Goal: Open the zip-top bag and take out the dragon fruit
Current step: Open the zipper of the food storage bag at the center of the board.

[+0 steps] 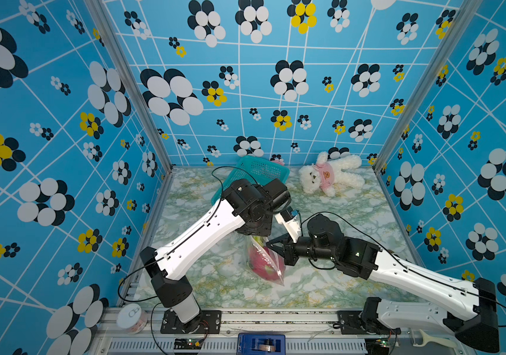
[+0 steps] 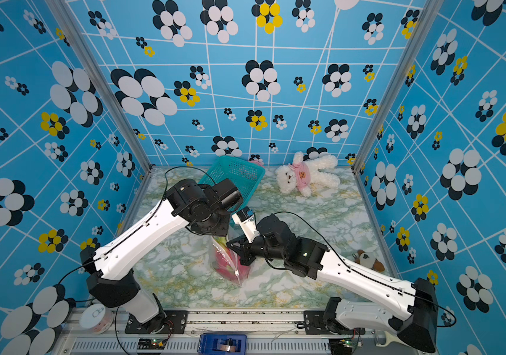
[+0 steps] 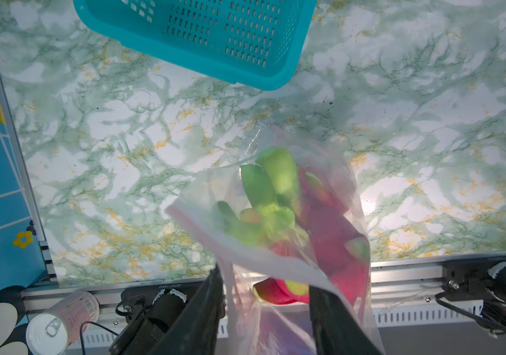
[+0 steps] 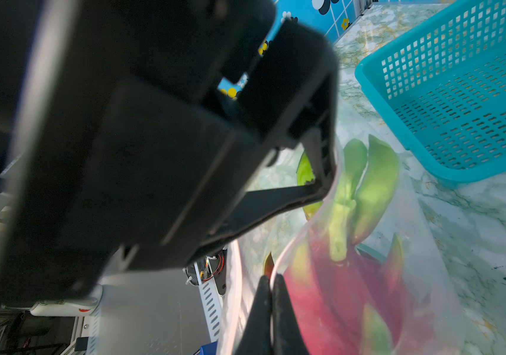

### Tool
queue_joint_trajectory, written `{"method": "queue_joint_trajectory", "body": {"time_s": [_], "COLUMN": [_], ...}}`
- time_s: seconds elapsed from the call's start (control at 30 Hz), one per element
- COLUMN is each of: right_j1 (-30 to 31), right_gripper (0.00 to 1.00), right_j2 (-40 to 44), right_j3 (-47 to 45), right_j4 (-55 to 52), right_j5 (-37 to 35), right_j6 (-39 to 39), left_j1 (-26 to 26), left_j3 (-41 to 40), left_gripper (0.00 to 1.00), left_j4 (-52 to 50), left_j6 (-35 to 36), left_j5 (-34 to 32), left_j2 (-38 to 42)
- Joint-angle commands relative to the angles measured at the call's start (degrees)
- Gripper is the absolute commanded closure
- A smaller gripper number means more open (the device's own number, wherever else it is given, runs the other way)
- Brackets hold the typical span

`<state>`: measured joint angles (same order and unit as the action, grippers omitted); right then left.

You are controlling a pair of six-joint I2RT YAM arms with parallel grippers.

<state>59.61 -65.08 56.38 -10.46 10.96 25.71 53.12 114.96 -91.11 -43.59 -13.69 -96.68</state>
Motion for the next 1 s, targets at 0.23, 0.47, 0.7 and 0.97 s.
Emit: {"method": "queue_joint_trajectory", "body": {"time_s": [0.23, 0.47, 0.7, 0.97], "right_j1": [0.25, 0.29, 0.24, 0.33], "right_gripper": [1.0, 1.0, 1.0, 1.0], "right_j2": [0.98, 0.96, 1.09, 0.47], "right_j3": [-0.74, -0.41, 0.49, 1.22], "right_j4": [2.37, 0.92, -1.03, -1.39], "right_j5": [-0.57, -3.83, -6.19, -5.87], "right_j6": [0.31, 0.93, 1.67, 2.76], "left_j1": [2.29, 2.37, 2.86, 2.66], "left_j3": [1.99, -6.81, -17.48, -25.51], "left_gripper": [0.54, 0.61, 0.64, 1.0], "left_j4": [-11.54, -7.31, 1.51, 13.43], "left_j6": [0.12, -3.37, -7.77, -10.44], "left_j5": [-3.58, -0.49, 2.2, 3.82], "left_j2": [-0.2, 6.59, 14.5, 20.35]}}
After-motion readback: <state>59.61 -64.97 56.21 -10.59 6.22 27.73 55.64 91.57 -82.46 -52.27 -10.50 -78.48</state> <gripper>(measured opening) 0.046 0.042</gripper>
